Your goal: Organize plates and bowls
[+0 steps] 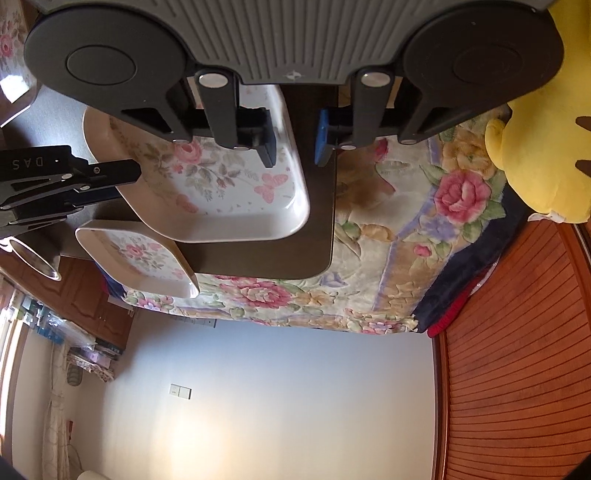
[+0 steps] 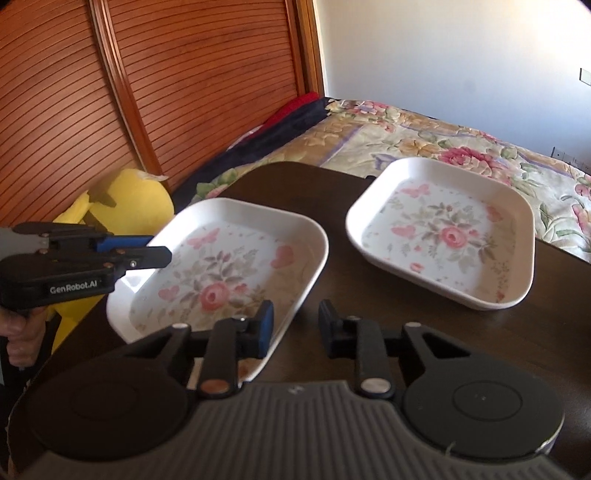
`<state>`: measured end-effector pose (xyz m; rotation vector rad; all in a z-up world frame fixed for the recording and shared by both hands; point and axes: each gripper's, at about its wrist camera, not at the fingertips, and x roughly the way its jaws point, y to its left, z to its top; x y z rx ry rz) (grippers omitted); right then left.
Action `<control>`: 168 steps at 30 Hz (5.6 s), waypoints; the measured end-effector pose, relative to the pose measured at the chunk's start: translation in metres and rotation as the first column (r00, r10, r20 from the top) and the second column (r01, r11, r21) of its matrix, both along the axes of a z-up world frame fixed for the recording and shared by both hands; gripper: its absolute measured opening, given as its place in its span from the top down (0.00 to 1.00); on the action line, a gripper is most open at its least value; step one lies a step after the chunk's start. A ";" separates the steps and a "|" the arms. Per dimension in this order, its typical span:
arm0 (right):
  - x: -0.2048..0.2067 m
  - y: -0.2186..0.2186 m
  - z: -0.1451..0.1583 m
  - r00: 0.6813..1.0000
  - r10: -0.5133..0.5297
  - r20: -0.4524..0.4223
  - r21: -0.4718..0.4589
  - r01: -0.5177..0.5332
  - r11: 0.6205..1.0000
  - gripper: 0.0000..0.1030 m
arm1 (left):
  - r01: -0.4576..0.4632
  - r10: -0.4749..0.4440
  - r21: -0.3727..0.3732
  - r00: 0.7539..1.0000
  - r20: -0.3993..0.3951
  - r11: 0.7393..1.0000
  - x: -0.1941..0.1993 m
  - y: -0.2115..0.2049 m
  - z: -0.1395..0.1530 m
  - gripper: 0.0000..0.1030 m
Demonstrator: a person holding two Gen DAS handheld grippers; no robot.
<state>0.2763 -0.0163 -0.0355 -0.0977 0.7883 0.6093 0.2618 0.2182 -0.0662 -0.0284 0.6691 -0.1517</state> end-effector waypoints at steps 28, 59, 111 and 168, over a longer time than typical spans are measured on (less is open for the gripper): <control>-0.011 0.001 0.004 0.999 0.033 0.028 0.003 -0.033 0.999 0.85 | -0.010 0.010 -0.029 1.000 0.006 1.000 -0.021 -0.002 0.007 0.87; -0.079 -0.087 0.051 0.991 -0.072 0.113 0.064 0.065 0.996 0.85 | 0.112 -0.117 0.052 0.989 0.096 0.992 -0.089 -0.093 0.067 0.87; -0.171 -0.142 -0.012 0.966 -0.208 0.151 0.175 0.181 0.968 0.85 | 0.127 -0.126 -0.011 0.990 0.062 0.992 -0.161 -0.139 0.011 0.87; -0.188 -0.155 0.007 0.918 -0.276 0.284 0.224 0.216 0.950 0.70 | 0.113 -0.116 0.027 0.984 0.135 0.993 -0.167 -0.134 0.028 0.43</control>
